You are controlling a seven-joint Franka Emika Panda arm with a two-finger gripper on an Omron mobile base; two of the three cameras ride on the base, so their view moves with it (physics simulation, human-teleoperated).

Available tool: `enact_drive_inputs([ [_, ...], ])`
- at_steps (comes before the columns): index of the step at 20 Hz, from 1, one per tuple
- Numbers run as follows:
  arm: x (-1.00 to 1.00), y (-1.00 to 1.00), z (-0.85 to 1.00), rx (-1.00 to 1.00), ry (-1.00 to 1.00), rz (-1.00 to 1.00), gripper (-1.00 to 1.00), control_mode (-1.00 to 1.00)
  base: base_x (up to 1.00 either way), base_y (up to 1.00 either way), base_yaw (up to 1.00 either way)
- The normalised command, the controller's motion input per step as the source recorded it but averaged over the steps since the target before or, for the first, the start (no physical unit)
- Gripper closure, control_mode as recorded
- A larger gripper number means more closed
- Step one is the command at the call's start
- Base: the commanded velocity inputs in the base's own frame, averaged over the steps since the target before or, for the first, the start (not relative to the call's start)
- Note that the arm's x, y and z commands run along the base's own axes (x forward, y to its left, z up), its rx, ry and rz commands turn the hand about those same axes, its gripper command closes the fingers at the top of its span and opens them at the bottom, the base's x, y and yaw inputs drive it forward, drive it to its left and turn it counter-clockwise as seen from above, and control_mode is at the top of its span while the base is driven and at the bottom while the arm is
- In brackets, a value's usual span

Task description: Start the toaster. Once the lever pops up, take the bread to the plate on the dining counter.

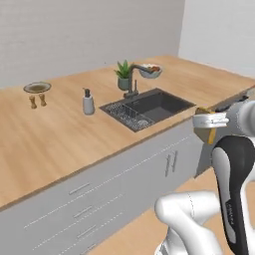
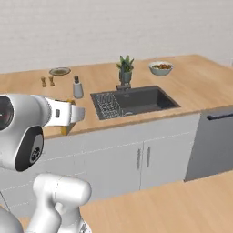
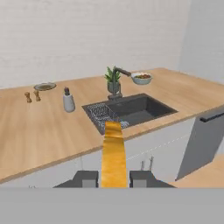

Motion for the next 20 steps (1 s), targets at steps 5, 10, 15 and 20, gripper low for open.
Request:
enact_drive_inputs([
  [5,0.0,0.0,0.0,0.0,0.0,0.0,1.0,1.0,-0.31,1.0,0.62],
  [10,0.0,0.0,0.0,0.0,0.0,0.0,1.0,1.0,-0.02,1.0,0.28],
  [15,0.0,0.0,0.0,0.0,0.0,0.0,1.0,1.0,0.12,1.0,0.14],
  [20,0.0,0.0,0.0,0.0,0.0,0.0,1.0,1.0,0.34,1.0,0.01],
])
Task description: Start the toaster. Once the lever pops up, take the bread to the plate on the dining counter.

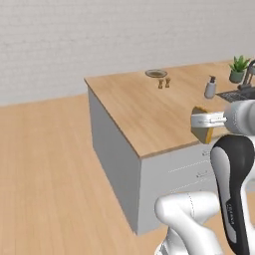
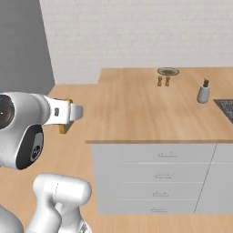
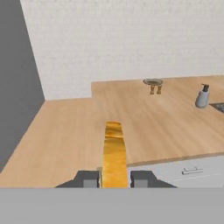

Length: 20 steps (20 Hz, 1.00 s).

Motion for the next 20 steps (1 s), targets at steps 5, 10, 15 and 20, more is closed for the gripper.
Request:
enact_drive_inputs([
  [5,0.0,0.0,0.0,0.0,0.0,0.0,1.0,1.0,0.68,1.0,0.0],
  [10,0.0,0.0,0.0,0.0,0.0,0.0,1.0,1.0,1.0,1.0,-0.01],
  [15,0.0,0.0,0.0,0.0,0.0,0.0,1.0,1.0,1.0,1.0,-0.07],
  [20,0.0,0.0,0.0,0.0,0.0,0.0,1.0,1.0,1.0,1.0,-0.28],
])
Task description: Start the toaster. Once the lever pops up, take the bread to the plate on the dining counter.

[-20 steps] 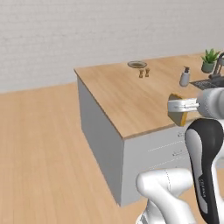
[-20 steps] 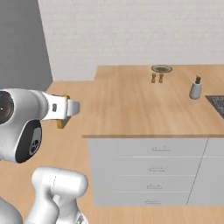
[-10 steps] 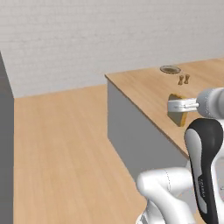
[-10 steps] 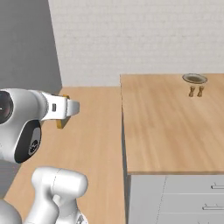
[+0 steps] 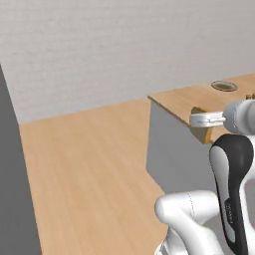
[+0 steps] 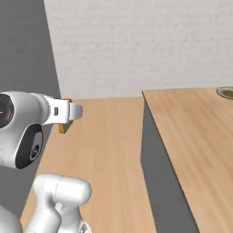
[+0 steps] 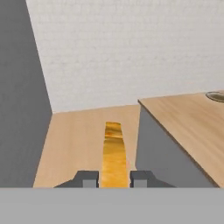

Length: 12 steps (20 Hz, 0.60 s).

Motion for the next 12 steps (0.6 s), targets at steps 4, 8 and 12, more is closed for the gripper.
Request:
enact_drive_inputs([
  [4,0.0,0.0,0.0,0.0,0.0,0.0,1.0,1.0,1.0,1.0,-0.33],
  [8,0.0,0.0,0.0,0.0,0.0,0.0,1.0,1.0,1.0,1.0,-0.42],
  [12,0.0,0.0,0.0,0.0,0.0,0.0,1.0,1.0,1.0,1.0,-0.45],
])
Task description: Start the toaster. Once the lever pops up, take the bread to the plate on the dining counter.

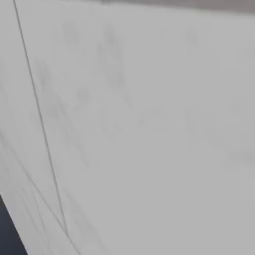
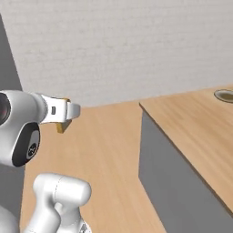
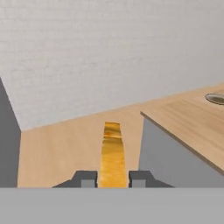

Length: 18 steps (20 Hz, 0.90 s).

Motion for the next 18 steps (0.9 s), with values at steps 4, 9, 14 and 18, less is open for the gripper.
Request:
enact_drive_inputs([
  [4,0.0,0.0,0.0,0.0,0.0,0.0,1.0,1.0,1.0,1.0,-0.47],
  [9,0.0,0.0,0.0,0.0,0.0,0.0,1.0,1.0,1.0,1.0,-0.46],
  [14,0.0,0.0,0.0,0.0,0.0,0.0,1.0,1.0,1.0,1.0,-0.41],
  [18,0.0,0.0,0.0,0.0,0.0,0.0,1.0,1.0,1.0,1.0,-0.3],
])
